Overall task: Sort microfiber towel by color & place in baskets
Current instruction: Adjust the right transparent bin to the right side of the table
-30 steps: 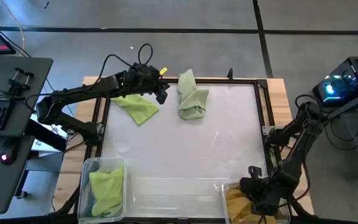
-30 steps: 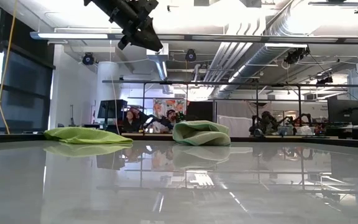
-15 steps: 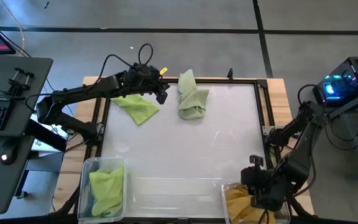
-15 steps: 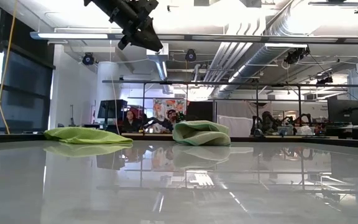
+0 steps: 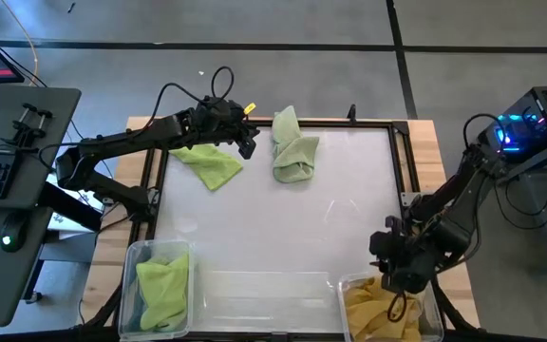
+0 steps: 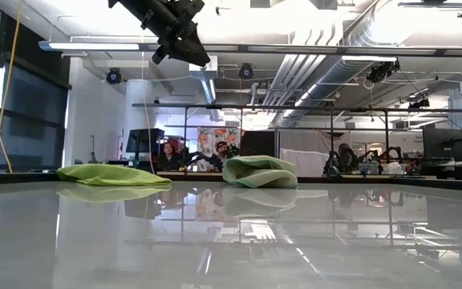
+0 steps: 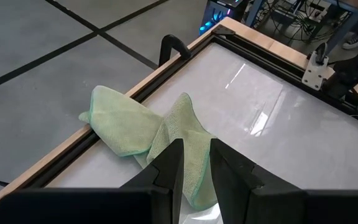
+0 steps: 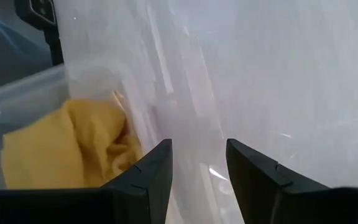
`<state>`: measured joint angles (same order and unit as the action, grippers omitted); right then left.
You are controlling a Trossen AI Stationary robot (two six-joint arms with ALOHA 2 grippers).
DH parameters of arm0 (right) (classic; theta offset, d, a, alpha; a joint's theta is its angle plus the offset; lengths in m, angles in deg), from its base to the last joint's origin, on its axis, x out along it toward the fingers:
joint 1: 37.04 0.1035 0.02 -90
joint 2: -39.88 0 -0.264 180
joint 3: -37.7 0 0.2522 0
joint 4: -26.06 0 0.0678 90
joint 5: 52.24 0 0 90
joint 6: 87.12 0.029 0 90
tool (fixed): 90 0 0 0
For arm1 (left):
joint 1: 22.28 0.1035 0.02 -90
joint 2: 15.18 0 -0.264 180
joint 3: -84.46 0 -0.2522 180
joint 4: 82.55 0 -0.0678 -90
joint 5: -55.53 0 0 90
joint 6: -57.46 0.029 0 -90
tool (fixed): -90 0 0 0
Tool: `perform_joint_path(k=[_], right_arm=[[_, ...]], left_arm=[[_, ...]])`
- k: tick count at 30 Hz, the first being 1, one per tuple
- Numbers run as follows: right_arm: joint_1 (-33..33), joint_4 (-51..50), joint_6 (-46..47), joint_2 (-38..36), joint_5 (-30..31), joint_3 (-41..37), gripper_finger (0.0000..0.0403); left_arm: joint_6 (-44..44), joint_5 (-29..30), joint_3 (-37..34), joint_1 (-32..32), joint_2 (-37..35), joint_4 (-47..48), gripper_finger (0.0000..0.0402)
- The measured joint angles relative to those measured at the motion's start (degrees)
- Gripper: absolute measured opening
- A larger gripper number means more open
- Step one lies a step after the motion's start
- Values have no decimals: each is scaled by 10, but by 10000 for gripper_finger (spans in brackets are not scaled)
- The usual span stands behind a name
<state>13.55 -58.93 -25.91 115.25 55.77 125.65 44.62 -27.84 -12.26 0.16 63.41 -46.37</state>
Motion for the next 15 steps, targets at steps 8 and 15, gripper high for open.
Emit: perform_joint_path(k=[8, 15], right_arm=[[0, 29, 21, -41, -66, -70, 146], [0, 11, 33, -49, -133, -76, 146]], left_arm=[[0, 0, 0, 0, 0, 0, 64], [0, 0, 0, 0, 0, 0, 65]])
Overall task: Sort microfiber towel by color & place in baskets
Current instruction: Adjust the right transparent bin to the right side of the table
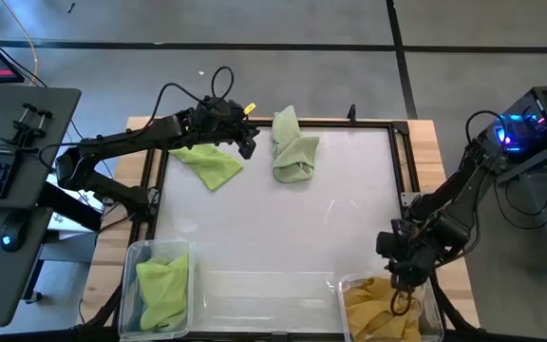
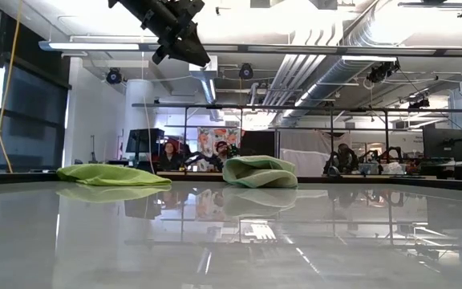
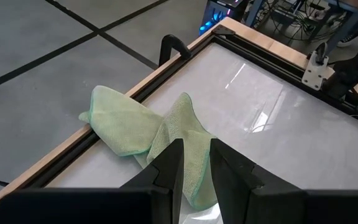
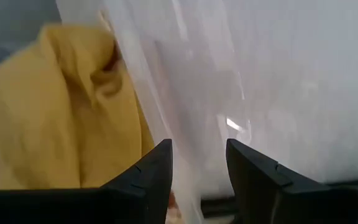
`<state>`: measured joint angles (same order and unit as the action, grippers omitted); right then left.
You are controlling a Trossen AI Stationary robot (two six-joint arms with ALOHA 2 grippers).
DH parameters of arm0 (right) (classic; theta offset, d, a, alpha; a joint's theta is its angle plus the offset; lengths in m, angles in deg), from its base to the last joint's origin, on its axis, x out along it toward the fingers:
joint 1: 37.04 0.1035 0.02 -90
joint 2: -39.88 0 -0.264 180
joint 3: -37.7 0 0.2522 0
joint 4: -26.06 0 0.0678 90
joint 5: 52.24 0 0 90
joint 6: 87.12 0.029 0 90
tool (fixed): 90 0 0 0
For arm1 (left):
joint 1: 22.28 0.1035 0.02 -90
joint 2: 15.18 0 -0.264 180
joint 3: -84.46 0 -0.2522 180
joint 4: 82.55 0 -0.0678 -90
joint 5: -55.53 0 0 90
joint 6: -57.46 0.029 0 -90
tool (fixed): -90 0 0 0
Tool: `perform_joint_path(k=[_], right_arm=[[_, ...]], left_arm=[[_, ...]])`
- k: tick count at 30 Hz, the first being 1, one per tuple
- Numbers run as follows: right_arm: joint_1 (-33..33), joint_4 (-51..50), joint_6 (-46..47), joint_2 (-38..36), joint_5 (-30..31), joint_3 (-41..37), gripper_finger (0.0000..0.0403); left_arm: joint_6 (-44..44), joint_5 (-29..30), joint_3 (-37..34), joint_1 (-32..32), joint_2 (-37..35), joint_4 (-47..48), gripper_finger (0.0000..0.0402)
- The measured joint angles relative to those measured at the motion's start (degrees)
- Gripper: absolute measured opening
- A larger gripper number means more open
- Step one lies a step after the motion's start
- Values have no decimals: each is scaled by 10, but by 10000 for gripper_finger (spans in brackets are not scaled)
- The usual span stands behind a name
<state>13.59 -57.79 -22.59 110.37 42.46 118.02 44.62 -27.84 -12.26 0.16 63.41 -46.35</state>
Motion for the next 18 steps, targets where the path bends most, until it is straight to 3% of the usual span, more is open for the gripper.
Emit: perform_joint_path(k=[7, 18], right_arm=[[0, -7, 14, -6, -24, 1, 146], [-7, 121, -31, -9, 15, -37, 146]], left_arm=[[0, 0, 0, 0, 0, 0, 65], [10, 0, 0, 0, 0, 1, 65]])
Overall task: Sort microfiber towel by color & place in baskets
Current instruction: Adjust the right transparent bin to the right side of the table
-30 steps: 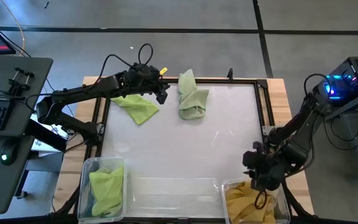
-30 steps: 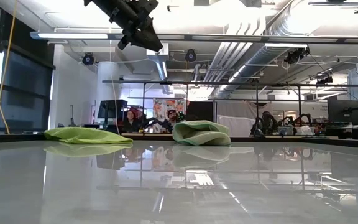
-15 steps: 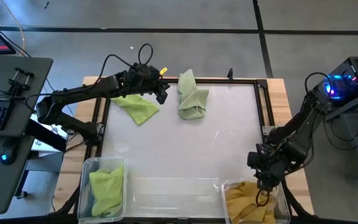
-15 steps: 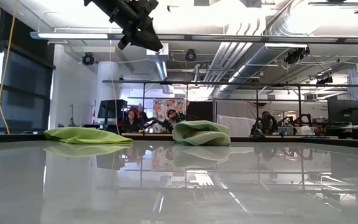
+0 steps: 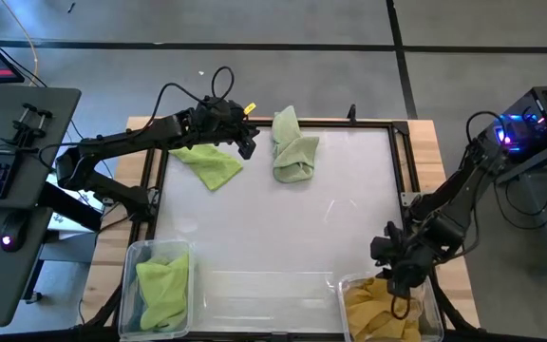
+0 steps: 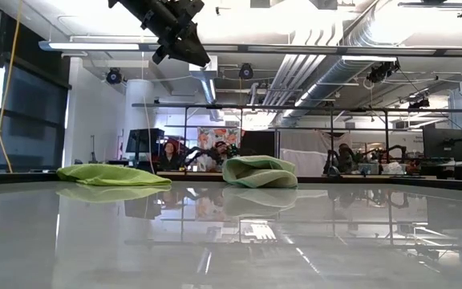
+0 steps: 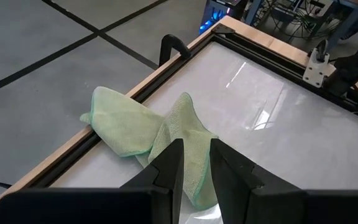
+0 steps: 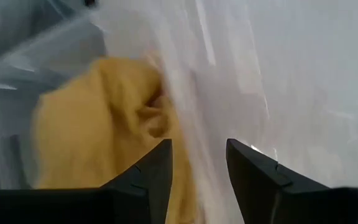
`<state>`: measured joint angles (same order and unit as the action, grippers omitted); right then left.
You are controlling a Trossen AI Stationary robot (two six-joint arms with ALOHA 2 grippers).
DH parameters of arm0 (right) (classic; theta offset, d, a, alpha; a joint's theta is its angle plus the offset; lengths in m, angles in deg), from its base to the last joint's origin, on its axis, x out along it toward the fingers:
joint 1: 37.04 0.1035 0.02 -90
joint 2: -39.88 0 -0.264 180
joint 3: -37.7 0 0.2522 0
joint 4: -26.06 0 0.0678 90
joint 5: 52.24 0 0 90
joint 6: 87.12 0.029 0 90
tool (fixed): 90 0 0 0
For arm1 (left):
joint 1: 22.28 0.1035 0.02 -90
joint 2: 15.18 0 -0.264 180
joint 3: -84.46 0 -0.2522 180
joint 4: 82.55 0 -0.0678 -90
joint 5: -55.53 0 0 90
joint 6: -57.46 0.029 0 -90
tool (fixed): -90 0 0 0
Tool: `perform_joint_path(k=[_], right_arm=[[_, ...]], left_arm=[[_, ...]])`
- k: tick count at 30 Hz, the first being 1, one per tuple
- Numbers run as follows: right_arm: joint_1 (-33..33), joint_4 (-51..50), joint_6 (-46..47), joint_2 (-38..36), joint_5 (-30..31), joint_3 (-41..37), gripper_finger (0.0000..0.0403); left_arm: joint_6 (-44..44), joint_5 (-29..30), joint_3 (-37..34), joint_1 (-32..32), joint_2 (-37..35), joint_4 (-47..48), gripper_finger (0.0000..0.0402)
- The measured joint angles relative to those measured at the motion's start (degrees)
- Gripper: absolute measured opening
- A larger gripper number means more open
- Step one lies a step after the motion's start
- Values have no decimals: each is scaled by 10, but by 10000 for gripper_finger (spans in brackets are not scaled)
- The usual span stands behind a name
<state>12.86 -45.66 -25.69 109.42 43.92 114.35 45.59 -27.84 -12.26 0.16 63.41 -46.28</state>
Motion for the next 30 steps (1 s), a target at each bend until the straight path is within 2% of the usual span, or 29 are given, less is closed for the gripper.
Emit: perform_joint_path(k=[11, 16, 19, 26, 30], right_arm=[[0, -3, 39, 0, -81, -34, 146], [11, -36, 58, 0, -86, -34, 139], [16, -50, 58, 0, -91, -34, 118], [16, -79, 40, -1, -112, -33, 41], [16, -91, 39, -1, -127, -33, 38]], left_arm=[[0, 0, 0, 0, 0, 0, 65], [-1, 0, 0, 0, 0, 0, 65], [-1, 0, 0, 0, 0, 0, 65], [-1, 0, 0, 0, 0, 0, 65], [-1, 0, 0, 0, 0, 0, 65]])
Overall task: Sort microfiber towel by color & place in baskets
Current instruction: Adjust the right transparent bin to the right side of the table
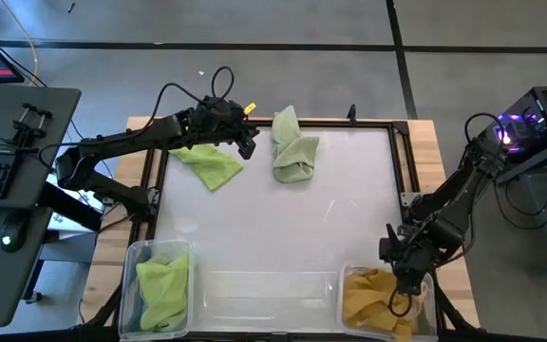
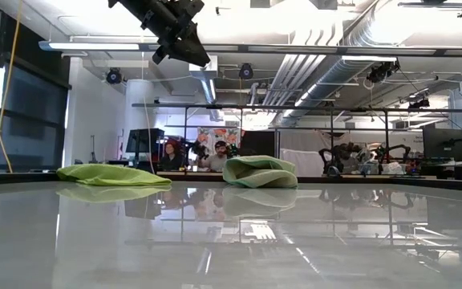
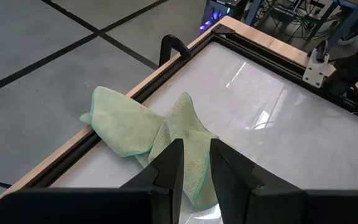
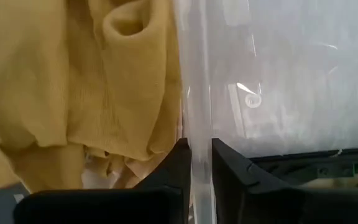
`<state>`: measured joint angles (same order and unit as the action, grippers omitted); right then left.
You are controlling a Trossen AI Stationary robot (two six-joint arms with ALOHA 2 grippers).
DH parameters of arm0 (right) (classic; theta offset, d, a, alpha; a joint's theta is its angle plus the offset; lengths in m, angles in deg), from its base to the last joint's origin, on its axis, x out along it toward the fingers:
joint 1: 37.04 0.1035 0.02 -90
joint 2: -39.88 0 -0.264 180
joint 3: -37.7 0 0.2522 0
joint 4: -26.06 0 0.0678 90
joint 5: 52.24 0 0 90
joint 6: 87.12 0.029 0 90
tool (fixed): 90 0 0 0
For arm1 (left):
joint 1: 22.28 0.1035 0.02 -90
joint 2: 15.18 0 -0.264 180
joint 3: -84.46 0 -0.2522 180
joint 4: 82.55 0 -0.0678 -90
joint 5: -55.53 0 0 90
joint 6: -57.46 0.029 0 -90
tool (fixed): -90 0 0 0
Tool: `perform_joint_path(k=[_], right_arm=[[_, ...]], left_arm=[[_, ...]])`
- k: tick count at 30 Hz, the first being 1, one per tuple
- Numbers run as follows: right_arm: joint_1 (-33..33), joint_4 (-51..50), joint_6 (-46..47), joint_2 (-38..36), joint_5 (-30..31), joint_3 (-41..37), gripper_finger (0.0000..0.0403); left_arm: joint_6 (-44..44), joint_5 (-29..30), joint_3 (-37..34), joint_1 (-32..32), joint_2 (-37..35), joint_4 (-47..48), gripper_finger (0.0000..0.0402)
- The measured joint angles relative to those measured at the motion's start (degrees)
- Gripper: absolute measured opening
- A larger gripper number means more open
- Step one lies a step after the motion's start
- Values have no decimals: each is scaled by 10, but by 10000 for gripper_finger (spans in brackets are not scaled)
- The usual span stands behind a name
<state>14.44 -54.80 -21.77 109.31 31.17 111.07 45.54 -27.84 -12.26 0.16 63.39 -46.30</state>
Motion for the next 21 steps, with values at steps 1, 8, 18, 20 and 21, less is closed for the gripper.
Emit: perform_joint_path(k=[1, 8, 18, 20, 21], right_arm=[[0, -6, 1, 0, -2, 0, 39], [0, -18, -85, 2, -5, -1, 70], [0, -35, -192, 1, 8, 0, 51], [0, -34, -210, 1, 7, 0, 59], [0, -34, -220, 1, 7, 0, 65]], left_arm=[[0, 0, 0, 0, 0, 0, 65], [0, 0, 0, 0, 0, 0, 65], [0, 0, 0, 0, 0, 0, 64], [0, 0, 0, 0, 0, 0, 64], [0, 0, 0, 0, 0, 0, 65]])
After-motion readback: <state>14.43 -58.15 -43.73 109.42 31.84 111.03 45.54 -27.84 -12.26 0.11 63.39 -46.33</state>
